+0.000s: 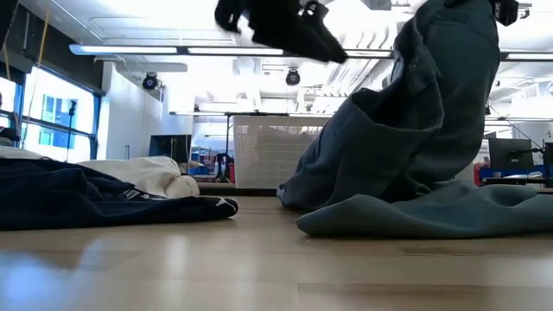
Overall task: Fold Laundry from Bin
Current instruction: Fold the green pants
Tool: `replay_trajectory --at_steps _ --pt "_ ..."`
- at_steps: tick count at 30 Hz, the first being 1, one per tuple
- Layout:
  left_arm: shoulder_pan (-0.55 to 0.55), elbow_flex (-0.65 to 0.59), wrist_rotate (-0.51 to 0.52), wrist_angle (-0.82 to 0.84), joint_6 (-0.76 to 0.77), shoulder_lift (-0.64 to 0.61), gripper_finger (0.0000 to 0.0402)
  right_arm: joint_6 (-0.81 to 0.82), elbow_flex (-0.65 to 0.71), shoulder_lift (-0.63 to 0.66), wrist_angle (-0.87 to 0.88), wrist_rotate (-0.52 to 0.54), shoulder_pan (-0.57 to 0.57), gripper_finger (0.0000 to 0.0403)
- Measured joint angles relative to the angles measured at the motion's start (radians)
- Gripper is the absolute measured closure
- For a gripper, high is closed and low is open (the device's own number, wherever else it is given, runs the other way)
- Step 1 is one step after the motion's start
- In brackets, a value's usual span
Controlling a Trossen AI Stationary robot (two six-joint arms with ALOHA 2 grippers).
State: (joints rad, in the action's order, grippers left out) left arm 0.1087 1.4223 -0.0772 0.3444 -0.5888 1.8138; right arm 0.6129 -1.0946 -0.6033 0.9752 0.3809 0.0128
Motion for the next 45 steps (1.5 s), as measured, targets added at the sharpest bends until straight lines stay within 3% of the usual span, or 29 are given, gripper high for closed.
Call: replay_trajectory --at_steps 3,6,10,15,18,30,34,39,45 --pt "-0.018 -0.003 -0.042 0.027 -0.128 0.051 0.0187 0.014 0.000 -0.008 0.000 -0.010 0.000 0.0400" --pt "-0.031 -0.004 -0.009 0.005 -0.203 0.097 0.0187 0.019 0.000 -0.019 -0.004 -0.016 0.000 0.0400" --pt "-0.034 -0.003 -0.006 -0.008 -0.173 0.123 0.0187 0.019 0.000 -0.032 -0.010 -0.024 0.000 0.0400" --pt "-0.025 -0.003 -0.149 -0.004 -0.128 0.166 0.0187 0.018 0.000 -0.052 -0.010 -0.059 0.000 0.0400" --pt "0.000 -0.002 -0.170 -0.024 -0.175 0.207 0.0187 0.017 0.000 -0.059 -0.009 -0.074 0.000 0.0400" --pt "0.094 0.001 0.105 -0.261 -0.166 0.384 0.0192 0.016 0.000 -0.080 -0.005 -0.100 0.000 0.0400" --pt "0.099 0.000 0.104 -0.266 -0.110 0.385 0.0244 0.018 0.000 -0.086 -0.006 -0.100 0.000 0.0400" --pt "0.094 0.009 0.112 -0.175 0.033 0.361 0.0378 0.037 0.000 -0.093 -0.007 -0.101 0.000 0.0400" --pt "0.089 0.019 0.271 -0.055 0.169 0.217 0.0397 0.043 0.000 -0.086 -0.011 -0.091 0.000 0.0400"
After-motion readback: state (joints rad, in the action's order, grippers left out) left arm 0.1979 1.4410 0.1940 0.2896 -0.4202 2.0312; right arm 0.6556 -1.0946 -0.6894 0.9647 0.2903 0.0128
